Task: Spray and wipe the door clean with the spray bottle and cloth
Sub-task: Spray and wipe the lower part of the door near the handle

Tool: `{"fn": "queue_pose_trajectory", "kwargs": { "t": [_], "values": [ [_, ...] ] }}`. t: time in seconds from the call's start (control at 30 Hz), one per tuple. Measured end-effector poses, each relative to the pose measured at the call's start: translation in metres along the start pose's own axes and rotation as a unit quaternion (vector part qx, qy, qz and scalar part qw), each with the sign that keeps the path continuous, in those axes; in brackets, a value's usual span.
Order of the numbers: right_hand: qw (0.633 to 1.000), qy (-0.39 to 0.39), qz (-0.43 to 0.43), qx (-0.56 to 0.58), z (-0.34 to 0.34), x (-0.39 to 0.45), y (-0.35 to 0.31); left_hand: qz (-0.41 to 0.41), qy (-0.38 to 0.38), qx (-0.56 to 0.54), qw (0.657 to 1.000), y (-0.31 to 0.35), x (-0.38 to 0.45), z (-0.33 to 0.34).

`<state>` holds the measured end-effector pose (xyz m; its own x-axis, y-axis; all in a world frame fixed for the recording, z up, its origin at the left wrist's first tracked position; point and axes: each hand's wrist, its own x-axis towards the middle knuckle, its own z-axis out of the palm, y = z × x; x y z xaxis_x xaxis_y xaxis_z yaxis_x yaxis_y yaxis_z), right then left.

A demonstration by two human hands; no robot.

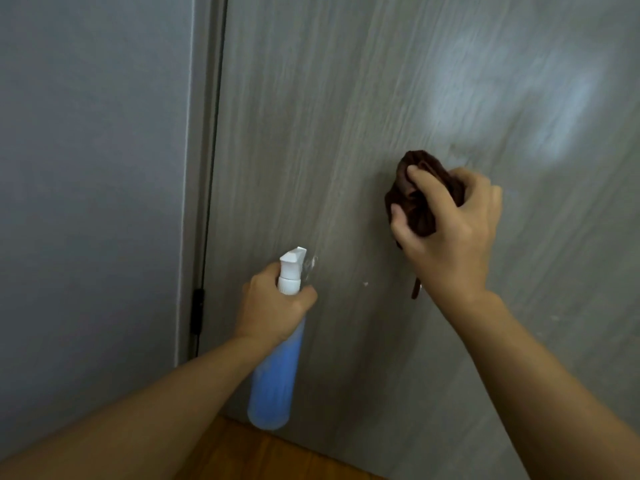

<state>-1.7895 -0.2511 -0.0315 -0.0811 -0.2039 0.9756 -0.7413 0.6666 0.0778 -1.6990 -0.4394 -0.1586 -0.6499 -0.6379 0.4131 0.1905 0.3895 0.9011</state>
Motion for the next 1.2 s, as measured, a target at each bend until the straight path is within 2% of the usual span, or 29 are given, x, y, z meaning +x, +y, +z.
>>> {"fn": "queue_pose_trajectory", "kwargs": {
  "t": [0.1,0.2,0.37,0.57,0.8,1.2],
  "values": [
    [1.0,-0.009,-0.002,-0.008,-0.003,-0.001,0.004,0.009,-0.015,0.009,1.0,0.007,-0.001,0.0],
    [1.0,-0.013,0.002,-0.009,-0.004,-0.003,0.008,0.013,-0.062,0.039,0.997,0.013,-0.004,-0.001],
    [1.0,0.005,-0.008,-0.023,-0.006,-0.004,0.022,0.049,-0.129,0.029,0.99,0.018,-0.01,0.002],
    [0.996,0.048,0.07,-0.015,-0.013,0.002,0.044,0.077,-0.16,0.054,0.983,0.031,-0.011,0.015],
    [0.996,0.041,0.048,-0.056,-0.022,-0.001,0.052,0.105,-0.197,0.04,0.974,0.053,-0.023,0.045],
    [0.997,0.032,0.036,-0.068,-0.036,-0.011,0.075,0.093,-0.226,0.013,0.97,0.068,-0.038,0.075]
  ]
}}
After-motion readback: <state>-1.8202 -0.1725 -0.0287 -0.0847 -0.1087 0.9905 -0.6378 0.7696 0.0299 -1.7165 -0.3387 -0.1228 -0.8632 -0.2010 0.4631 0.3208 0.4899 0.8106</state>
